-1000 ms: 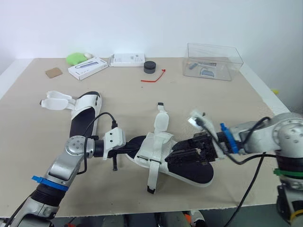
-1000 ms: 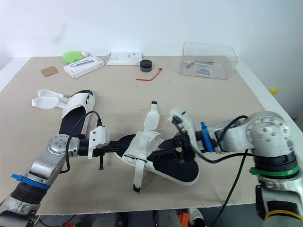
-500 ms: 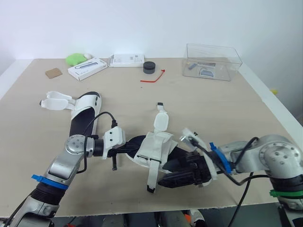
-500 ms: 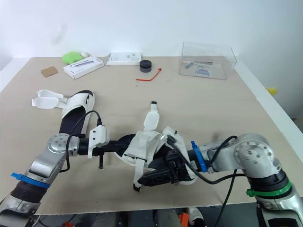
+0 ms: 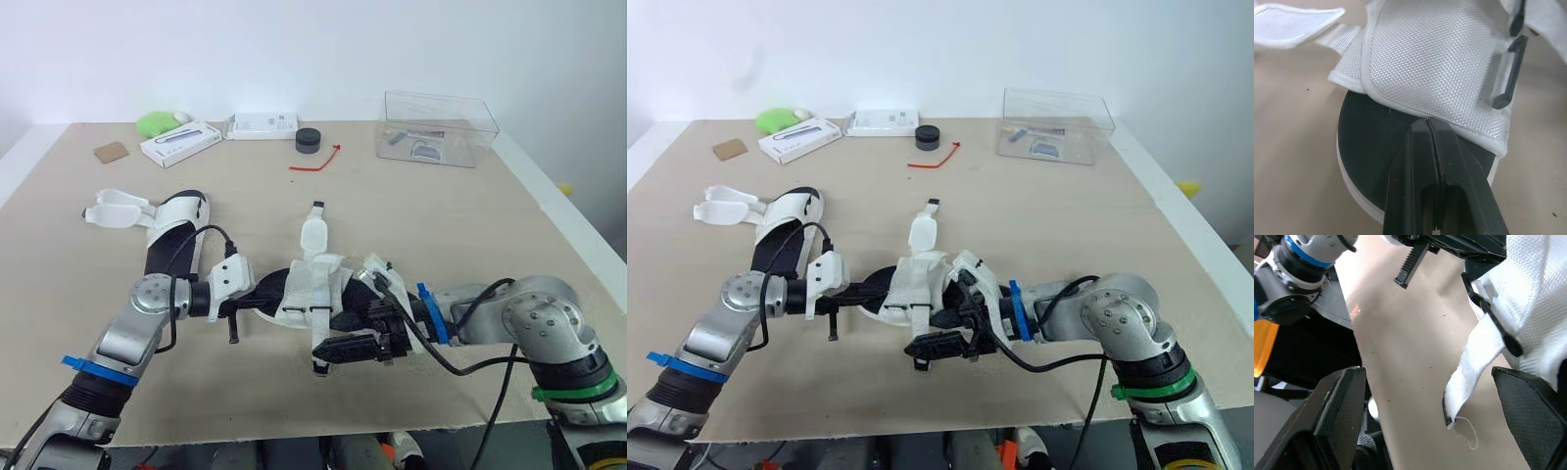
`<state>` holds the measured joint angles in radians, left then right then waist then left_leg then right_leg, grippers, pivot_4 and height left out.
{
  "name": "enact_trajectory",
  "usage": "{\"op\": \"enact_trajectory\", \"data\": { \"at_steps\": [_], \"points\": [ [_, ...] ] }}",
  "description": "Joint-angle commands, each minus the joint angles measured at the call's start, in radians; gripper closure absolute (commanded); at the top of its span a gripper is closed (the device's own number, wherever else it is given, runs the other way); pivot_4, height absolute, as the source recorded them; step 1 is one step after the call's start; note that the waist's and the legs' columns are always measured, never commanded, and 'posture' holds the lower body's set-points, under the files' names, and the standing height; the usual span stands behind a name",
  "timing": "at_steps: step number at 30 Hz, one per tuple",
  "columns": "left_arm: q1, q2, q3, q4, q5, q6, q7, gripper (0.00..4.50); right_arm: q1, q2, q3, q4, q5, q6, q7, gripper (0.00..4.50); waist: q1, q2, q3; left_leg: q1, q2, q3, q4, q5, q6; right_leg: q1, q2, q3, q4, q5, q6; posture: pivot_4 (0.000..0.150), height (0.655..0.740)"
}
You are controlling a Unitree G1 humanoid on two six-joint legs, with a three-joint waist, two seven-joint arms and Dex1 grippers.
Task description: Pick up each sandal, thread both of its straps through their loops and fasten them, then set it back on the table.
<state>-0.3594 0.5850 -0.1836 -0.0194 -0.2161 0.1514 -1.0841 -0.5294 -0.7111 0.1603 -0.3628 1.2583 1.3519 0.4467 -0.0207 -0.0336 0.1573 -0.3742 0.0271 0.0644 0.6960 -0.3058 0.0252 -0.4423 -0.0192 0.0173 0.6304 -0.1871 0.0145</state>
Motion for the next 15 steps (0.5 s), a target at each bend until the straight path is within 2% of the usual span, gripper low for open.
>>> {"op": "enact_trajectory", "data": {
  "at_steps": [1,5,8,10,12,15],
  "points": [
    [0.008,-0.002,0.002,-0.020,0.009,0.004,0.019,4.50,-0.032,0.016,0.005,0.025,-0.069,-0.023,0.031,0.08,0.000,0.000,0.000,0.000,0.000,0.000,0.000,0.000,0.000,0.000,0.000,0.000,0.000,0.000,0.000,0.150,0.7400],
    [0.022,-0.002,-0.001,-0.034,0.010,0.009,0.032,4.50,-0.028,0.044,-0.001,0.044,-0.102,-0.009,0.043,0.08,0.000,0.000,0.000,0.000,0.000,0.001,0.000,0.000,0.000,0.000,0.000,0.000,0.000,0.000,0.000,0.150,0.7400],
    [0.031,-0.001,-0.002,-0.044,0.010,0.012,0.040,4.50,-0.015,0.064,-0.012,0.055,-0.115,0.005,0.040,0.78,0.000,0.000,0.000,-0.001,0.000,0.000,0.000,0.000,0.000,0.000,0.000,0.000,0.000,0.000,0.000,0.150,0.7400],
    [0.035,-0.002,-0.005,-0.048,0.012,0.015,0.045,4.50,0.002,0.076,-0.022,0.064,-0.120,0.018,0.028,1.77,0.000,0.000,0.000,-0.001,0.000,0.000,0.000,0.000,0.000,0.000,-0.001,0.000,0.000,0.000,0.000,0.150,0.7400],
    [0.039,-0.004,-0.008,-0.052,0.014,0.016,0.049,4.50,0.030,0.076,-0.032,0.058,-0.113,0.038,0.020,2.19,0.000,0.000,0.000,-0.001,0.000,0.000,0.000,0.000,0.000,0.000,-0.001,0.000,0.000,0.000,0.000,0.150,0.7400],
    [0.040,-0.004,-0.011,-0.055,0.016,0.018,0.050,4.50,0.084,0.067,-0.048,0.010,-0.085,0.085,0.018,3.58,0.000,0.000,0.000,-0.001,-0.001,0.000,0.000,0.000,0.000,0.000,-0.001,0.000,-0.001,-0.001,0.000,0.150,0.7400]
  ]
}}
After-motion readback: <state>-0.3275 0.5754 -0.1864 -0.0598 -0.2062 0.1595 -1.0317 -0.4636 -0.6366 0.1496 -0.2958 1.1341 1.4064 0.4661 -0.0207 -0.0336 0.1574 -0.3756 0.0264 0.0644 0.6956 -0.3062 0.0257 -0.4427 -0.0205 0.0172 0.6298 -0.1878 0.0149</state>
